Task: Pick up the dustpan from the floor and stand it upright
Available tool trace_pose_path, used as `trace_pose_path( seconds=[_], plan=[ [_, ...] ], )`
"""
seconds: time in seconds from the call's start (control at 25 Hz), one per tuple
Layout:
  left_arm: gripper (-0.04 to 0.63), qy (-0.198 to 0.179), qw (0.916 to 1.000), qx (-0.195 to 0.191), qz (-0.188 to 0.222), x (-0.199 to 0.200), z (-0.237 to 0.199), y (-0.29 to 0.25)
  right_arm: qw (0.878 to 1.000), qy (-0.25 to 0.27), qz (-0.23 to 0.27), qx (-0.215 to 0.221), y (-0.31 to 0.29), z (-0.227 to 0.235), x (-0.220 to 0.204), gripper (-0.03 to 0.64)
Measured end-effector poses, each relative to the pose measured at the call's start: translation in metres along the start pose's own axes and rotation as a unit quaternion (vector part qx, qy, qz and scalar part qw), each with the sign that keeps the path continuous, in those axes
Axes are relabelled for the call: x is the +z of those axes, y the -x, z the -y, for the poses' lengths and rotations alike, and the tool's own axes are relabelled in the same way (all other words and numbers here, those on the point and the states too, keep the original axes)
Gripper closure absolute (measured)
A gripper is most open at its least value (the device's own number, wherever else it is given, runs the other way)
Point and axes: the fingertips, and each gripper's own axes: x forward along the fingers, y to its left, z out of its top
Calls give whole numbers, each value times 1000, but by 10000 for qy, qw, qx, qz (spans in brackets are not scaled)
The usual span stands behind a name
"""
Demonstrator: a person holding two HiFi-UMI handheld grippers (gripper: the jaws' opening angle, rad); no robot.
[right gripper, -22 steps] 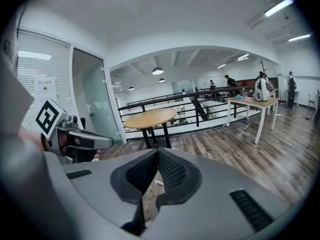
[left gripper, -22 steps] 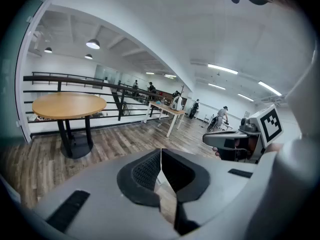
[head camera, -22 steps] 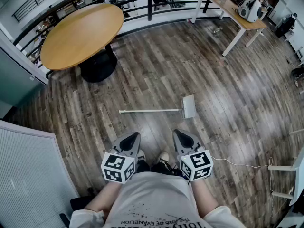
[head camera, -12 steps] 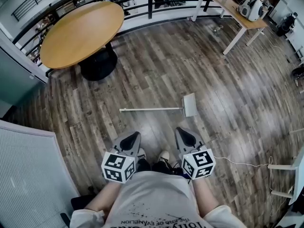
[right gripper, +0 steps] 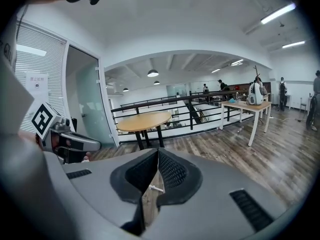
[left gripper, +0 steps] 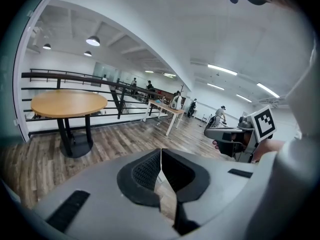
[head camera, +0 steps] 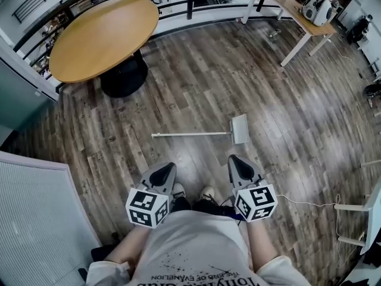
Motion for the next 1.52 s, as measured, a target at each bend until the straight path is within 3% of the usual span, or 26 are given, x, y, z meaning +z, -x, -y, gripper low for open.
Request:
trace_pose_path(
  seconds=[0.24, 0.44, 1.08, 1.24, 1.52],
  plan=[
    [566, -28, 9999, -53, -131, 2, -19, -9, 9997, 4, 30, -251, 0, 12, 4, 591],
    [566, -94, 9997, -99, -201, 17, -12, -43, 9996, -85, -19, -263, -16, 50, 4, 591],
    [566, 118, 9989, 414, -179, 103, -27, -202, 9993, -49, -197, 320, -137, 204, 57, 591],
    [567, 183, 9985, 507, -95, 111, -30, -221, 9984, -30, -302, 482, -154, 218, 55, 591],
    [566, -120, 9987, 469, -124, 117, -41, -229, 9970, -86, -448, 629, -184, 218, 56, 591]
  ],
)
